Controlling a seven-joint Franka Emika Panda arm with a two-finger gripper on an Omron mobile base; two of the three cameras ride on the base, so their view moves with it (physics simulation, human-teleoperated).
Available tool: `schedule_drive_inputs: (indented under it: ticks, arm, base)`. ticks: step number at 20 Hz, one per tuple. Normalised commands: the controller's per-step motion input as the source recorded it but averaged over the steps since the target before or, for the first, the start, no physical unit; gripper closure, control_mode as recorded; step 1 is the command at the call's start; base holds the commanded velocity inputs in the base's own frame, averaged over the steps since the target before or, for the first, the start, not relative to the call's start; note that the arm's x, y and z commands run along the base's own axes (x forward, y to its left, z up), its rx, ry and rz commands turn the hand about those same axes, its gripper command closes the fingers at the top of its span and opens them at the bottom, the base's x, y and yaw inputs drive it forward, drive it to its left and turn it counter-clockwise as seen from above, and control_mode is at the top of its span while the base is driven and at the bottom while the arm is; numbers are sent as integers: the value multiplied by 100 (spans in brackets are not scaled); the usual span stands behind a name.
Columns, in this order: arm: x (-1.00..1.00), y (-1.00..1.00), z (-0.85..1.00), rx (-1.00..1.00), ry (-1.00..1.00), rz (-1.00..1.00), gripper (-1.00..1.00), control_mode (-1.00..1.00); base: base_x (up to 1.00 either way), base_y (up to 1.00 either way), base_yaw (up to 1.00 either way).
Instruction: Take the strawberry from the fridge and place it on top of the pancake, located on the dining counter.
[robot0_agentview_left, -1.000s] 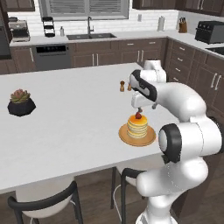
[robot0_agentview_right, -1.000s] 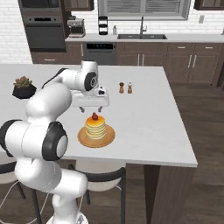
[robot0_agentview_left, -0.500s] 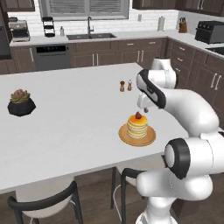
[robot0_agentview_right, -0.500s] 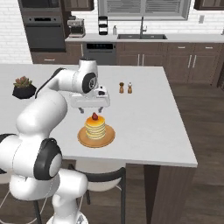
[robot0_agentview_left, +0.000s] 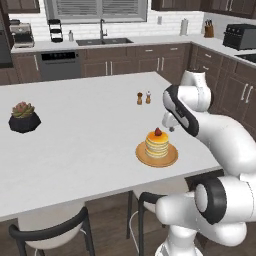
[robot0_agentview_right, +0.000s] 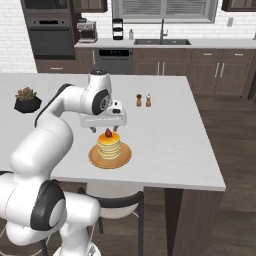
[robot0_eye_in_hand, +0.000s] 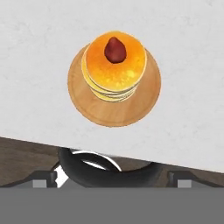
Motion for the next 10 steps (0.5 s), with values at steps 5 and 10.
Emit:
schedule_drive_inputs:
  ticks: [5,10]
  arm:
    - [-18,-6,0,0,-8,0,-100,-100]
    - [-17,0,0,0,-6,0,-100,-100]
  base:
    - [0,0,0]
    - [0,0,0]
